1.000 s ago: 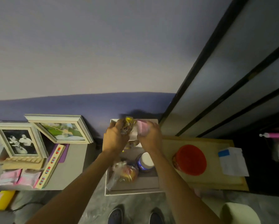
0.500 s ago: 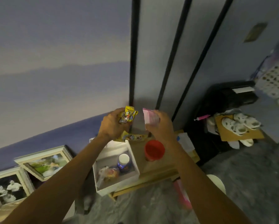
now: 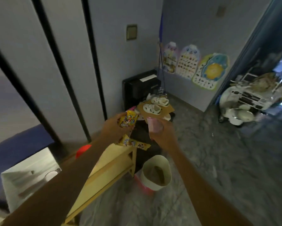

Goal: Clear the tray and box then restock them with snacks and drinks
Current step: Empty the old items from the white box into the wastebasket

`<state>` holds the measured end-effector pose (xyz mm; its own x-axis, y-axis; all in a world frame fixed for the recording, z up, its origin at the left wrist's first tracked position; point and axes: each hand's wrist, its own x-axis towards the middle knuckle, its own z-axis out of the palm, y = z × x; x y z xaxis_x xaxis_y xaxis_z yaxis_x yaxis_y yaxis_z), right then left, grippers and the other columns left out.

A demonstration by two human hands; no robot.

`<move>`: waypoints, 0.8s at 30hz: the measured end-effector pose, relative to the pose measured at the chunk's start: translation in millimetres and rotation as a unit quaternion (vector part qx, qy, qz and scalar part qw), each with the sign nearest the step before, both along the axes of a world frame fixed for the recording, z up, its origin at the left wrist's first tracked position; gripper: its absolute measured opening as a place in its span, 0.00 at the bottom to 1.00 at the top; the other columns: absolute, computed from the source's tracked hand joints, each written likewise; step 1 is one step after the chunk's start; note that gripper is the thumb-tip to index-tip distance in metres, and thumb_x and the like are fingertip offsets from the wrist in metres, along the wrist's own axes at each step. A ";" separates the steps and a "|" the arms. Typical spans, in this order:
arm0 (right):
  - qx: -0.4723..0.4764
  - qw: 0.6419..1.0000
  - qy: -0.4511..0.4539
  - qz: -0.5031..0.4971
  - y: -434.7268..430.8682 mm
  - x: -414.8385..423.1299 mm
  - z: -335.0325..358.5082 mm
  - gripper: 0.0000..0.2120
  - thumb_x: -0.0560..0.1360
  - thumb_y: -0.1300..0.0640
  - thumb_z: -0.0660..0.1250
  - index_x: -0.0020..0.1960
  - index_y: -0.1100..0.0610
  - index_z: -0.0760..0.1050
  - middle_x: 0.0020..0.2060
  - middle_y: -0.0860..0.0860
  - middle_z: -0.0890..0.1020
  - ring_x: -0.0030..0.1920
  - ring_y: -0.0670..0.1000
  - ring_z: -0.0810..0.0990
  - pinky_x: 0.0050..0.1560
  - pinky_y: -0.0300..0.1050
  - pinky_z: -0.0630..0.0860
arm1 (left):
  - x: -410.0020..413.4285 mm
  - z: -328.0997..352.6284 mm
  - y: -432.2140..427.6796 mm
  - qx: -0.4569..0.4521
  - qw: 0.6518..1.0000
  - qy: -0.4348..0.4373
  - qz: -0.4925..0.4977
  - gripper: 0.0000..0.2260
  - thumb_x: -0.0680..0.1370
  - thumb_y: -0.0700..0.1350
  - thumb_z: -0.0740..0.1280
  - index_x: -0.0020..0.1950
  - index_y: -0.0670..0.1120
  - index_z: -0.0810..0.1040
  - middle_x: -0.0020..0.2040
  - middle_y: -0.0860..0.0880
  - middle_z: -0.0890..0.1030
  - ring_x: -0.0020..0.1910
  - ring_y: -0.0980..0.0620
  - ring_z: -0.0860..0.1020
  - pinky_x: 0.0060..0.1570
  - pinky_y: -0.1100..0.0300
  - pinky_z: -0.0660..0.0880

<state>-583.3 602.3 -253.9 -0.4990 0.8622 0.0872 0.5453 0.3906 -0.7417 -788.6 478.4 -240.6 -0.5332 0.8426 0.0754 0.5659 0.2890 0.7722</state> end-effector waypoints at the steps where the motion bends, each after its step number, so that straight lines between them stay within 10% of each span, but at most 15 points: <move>1: -0.005 1.000 -0.004 -0.008 8.9 14.6 -6.0 0.28 0.67 0.57 0.79 0.66 0.51 0.77 0.57 0.49 0.81 0.59 0.54 0.81 0.54 0.57 0.85 | 12.7 -6.4 11.8 -0.001 1.000 -0.010 -0.007 0.34 0.72 0.59 0.78 0.75 0.55 0.73 0.63 0.51 0.82 0.59 0.48 0.82 0.62 0.47 0.81; 14: -0.092 0.989 -0.088 -0.078 96.6 86.1 -120.8 0.29 0.74 0.59 0.78 0.73 0.56 0.74 0.65 0.54 0.78 0.61 0.50 0.76 0.53 0.43 0.75 | 60.2 -145.8 141.7 -0.039 0.996 -0.055 -0.063 0.34 0.71 0.58 0.81 0.74 0.55 0.72 0.62 0.53 0.82 0.60 0.52 0.81 0.62 0.50 0.80; 24: -0.190 0.963 -0.185 -0.052 144.5 90.5 -395.8 0.31 0.71 0.42 0.74 0.71 0.48 0.72 0.62 0.47 0.78 0.60 0.49 0.79 0.54 0.48 0.82 | 99.2 -417.0 192.9 -0.160 0.984 -0.070 -0.036 0.32 0.74 0.53 0.79 0.75 0.55 0.73 0.65 0.51 0.79 0.62 0.49 0.79 0.58 0.55 0.75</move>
<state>-492.8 746.7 -649.7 -0.3450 0.8440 -0.4107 0.8210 0.0592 -0.5679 -689.4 671.2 -657.6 -0.4568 0.8474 -0.2707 0.4885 0.4933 0.7198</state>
